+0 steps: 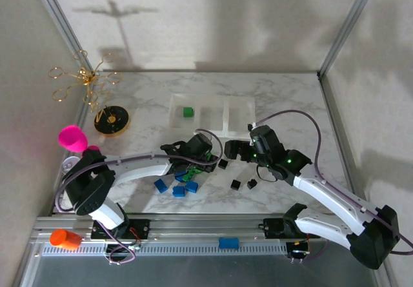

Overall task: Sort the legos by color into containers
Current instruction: Pick up the lego from the center of the table.

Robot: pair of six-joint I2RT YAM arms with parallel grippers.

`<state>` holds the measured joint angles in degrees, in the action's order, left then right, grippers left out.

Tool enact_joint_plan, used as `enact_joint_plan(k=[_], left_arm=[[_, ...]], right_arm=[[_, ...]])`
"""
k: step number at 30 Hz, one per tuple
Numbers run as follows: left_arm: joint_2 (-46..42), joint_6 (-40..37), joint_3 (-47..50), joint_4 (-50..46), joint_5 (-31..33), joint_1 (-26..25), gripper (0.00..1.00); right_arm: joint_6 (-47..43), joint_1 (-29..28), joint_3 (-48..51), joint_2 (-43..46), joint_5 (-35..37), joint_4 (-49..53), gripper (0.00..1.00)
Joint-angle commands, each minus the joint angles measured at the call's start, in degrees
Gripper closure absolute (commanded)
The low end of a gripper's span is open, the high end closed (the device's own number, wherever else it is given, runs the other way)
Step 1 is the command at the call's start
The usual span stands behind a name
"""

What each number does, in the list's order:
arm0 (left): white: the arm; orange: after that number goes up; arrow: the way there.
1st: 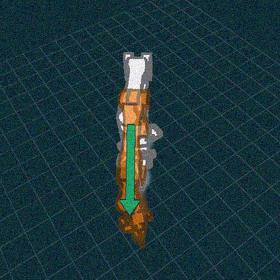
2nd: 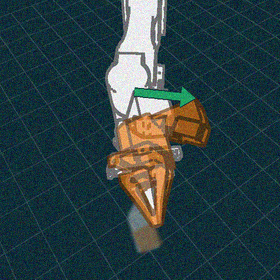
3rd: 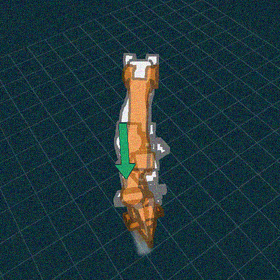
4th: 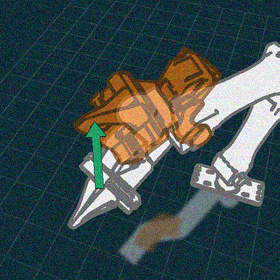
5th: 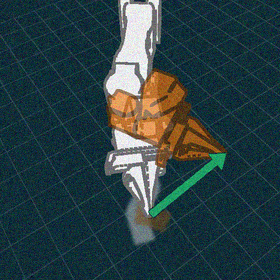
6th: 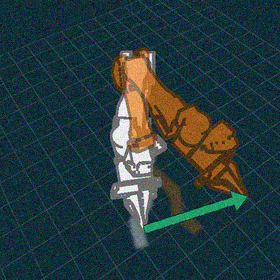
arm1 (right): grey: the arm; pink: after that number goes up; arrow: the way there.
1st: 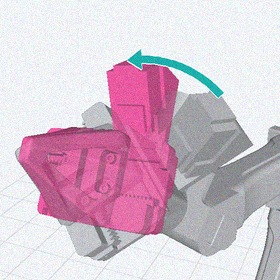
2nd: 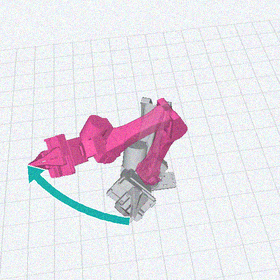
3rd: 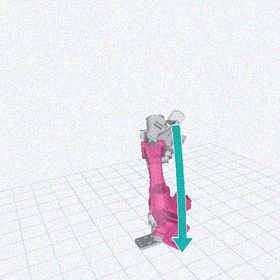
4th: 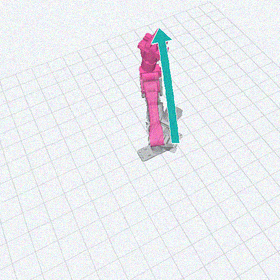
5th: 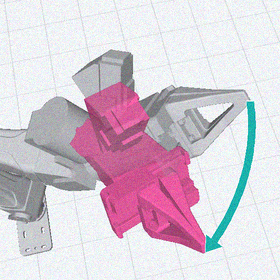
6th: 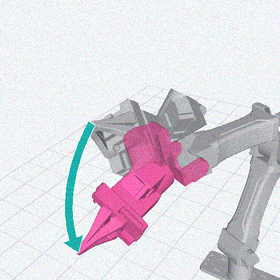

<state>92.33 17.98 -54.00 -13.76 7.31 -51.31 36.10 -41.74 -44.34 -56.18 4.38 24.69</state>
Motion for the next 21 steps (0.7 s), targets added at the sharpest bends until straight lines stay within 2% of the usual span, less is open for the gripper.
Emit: enact_joint_plan(k=[1, 7, 10, 14, 21], left_arm=[[4.4, -4.0, -2.9, -2.6, 1.6, 0.2, 0.03], [7.1, -5.6, -3.8, -1.6, -2.6, 1.4, 0.06], [8.5, -5.8, -4.4, -2.2, -1.9, 2.7, 0.09], [9.8, -6.1, -5.1, -1.6, -3.6, 5.1, 0.16], [12.1, -7.2, -6.5, -1.2, -5.3, 5.9, 0.26]], right_arm=[[1.3, 0.6, 1.4, 1.5, -0.4, 0.9, 0.01], [1.4, 0.8, 2.0, 1.3, -0.7, 0.4, 0.01], [1.7, 0.9, 2.7, 1.4, -0.4, -0.3, 0.01], [1.7, 0.9, 2.7, 0.6, -0.9, -0.9, 0.01], [1.6, 1.0, 2.9, 0.4, -0.8, -1.3, 0.01]])
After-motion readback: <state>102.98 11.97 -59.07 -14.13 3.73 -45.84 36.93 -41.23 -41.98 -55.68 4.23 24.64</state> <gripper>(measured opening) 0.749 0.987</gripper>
